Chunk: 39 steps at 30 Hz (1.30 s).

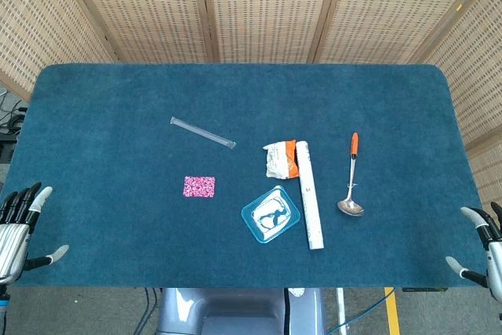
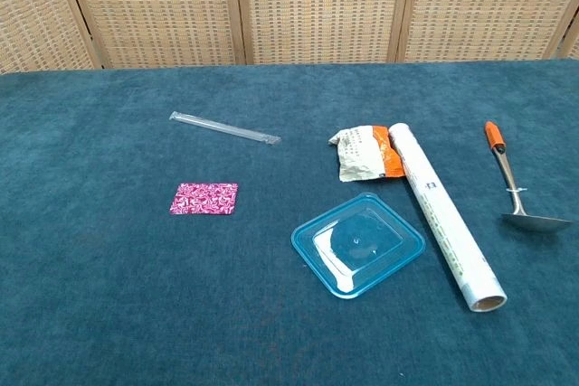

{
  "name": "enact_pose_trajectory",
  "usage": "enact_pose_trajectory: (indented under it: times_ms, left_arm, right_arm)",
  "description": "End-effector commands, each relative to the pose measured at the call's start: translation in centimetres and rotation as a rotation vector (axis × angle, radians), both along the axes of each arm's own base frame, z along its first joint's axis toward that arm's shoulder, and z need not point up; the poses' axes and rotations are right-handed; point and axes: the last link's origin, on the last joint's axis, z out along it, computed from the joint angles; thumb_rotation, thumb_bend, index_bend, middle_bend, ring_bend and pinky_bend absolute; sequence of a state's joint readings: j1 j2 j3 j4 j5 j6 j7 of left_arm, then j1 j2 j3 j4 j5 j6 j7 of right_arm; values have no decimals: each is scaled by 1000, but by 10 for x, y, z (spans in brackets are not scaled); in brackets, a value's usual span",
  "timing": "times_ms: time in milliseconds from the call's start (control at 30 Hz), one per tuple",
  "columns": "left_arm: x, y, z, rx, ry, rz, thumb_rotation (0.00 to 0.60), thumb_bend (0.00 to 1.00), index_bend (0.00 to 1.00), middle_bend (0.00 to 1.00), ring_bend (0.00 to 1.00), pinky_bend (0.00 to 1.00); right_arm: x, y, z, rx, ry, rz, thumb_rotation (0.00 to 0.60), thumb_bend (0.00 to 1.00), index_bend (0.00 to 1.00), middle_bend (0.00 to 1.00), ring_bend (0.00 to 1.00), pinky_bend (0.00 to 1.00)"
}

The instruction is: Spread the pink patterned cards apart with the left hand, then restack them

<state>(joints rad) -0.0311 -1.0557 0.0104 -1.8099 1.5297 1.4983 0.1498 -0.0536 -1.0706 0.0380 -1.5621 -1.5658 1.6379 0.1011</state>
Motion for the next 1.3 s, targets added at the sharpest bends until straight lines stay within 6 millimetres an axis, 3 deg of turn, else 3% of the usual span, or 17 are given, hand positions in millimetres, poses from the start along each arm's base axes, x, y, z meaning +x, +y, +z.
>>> enact_pose_trajectory:
  times_ms: [33,767,1100,1300]
  left_arm:
    - [0,1,0,-1,0,-1,534,80,0,0,0,0]
    - [4,12,-2,-35,21,-11,535,87,0,0,0,0]
    - [15,33,-11,-134,33,-61,535,82,0,0,0,0]
    - [36,58,-26,-271,8,-121,541,30,0,0,0,0]
  right_arm:
    - [0,0,0,-1,0,-1,600,2,180,238,7,0]
    - [-3,0,1,-10,-2,-12,600,2,181,239,7,0]
    - [-4,1,2,-20,-5,-11,600,2,180,239,7,0]
    - [-6,5,3,-29,-8,-22,600,2,181,239,7,0]
